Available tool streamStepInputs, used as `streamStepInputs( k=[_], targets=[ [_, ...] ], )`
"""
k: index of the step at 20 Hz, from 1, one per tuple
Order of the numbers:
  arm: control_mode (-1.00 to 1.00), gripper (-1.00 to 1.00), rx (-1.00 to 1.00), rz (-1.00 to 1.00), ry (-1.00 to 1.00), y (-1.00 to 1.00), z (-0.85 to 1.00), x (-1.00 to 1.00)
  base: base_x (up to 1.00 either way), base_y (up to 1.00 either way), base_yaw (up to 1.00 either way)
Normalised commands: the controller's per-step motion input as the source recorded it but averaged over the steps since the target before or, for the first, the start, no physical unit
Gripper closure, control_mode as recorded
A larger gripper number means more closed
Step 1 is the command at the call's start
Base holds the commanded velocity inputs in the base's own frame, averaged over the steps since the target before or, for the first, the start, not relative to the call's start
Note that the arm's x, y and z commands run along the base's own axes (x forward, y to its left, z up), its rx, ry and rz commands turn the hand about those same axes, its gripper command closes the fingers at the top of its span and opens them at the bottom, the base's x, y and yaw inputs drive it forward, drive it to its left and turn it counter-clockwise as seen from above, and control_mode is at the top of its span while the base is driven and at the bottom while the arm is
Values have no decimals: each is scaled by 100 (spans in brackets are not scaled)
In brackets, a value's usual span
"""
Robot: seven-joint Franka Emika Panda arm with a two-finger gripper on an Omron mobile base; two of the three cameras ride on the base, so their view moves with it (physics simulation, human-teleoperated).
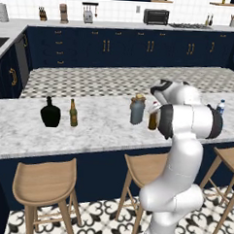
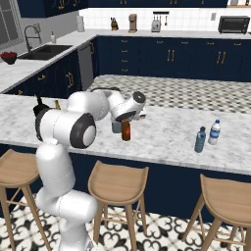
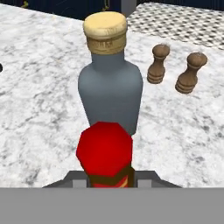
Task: Move the plastic bottles in the middle to the plastics group, and the glass bottles in the middle to the glass group.
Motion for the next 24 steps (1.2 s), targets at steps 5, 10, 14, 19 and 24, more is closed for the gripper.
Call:
streamStepInputs(
  k=[5, 10, 14, 19, 24],
  targets=[
    [-100, 100, 0, 0, -22, 41, 16, -95, 0, 0, 0],
    [-100, 100, 0, 0, -24, 43, 17, -92, 0, 0, 0],
    [-100, 100, 0, 0, -9, 69, 32, -48, 0, 0, 0],
    [-100, 100, 0, 9, 4, 97, 50, -14, 0, 0, 0],
    [-100, 100, 0, 18, 19, 95, 56, 0, 0, 0, 0]
  ],
)
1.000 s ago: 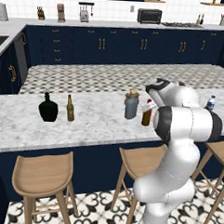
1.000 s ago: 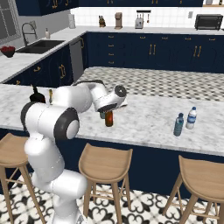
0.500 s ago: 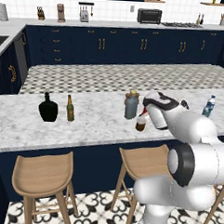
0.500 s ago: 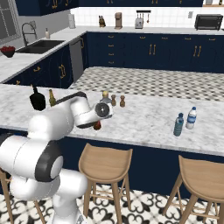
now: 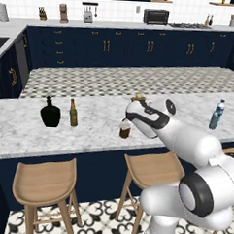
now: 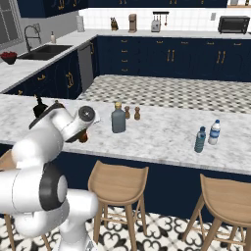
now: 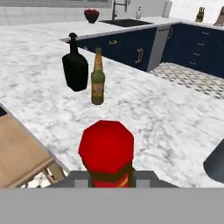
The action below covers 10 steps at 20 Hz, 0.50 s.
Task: Move the plastic bottles in the middle to the plastics group, and the glass bottles in the middle to the glass group.
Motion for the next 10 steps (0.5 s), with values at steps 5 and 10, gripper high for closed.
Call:
streamStepInputs(
  k=[5, 10],
  targets=[
    [-100, 100, 0, 27, 25, 90, 38, 23, 0, 0, 0],
    [-100, 100, 0, 13, 11, 13, 5, 77, 0, 0, 0]
  ],
)
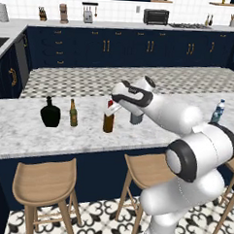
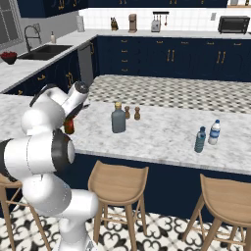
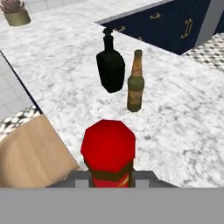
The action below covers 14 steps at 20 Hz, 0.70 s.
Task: Move the plastic bottles in the middle to the plastics group, and the glass bottles in the middle to the glass group.
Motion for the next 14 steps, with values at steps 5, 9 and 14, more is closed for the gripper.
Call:
streamStepInputs(
  k=[5, 9, 14],
  targets=[
    [-100, 100, 0, 0, -4, 0, 0, 29, 0, 0, 0],
    [-100, 100, 0, 0, -14, 10, -20, 3, 0, 0, 0],
    [-100, 100, 0, 5, -12, 35, -23, 5, 0, 0, 0]
  ],
)
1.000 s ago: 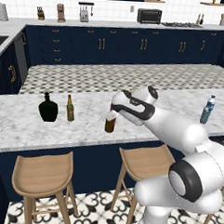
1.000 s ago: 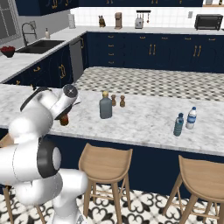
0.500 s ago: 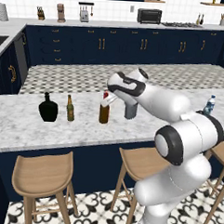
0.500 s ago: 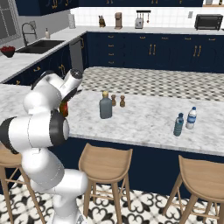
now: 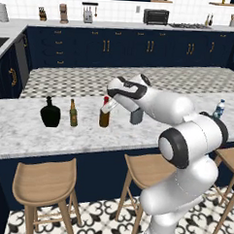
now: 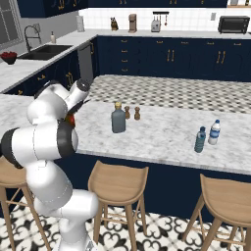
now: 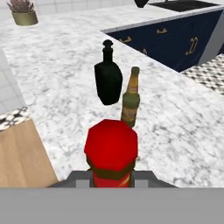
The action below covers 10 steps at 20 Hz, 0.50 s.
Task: Move the plastic bottles in the middle to the plastics group, and the glass bottles in the middle to the glass group.
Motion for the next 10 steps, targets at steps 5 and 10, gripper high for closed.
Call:
streamStepInputs(
  k=[5, 10],
  targets=[
    [-100, 100, 0, 5, -2, 22, -5, 0, 0, 0, 0],
    [-100, 100, 0, 5, 0, 17, 0, 17, 0, 0, 0]
  ],
)
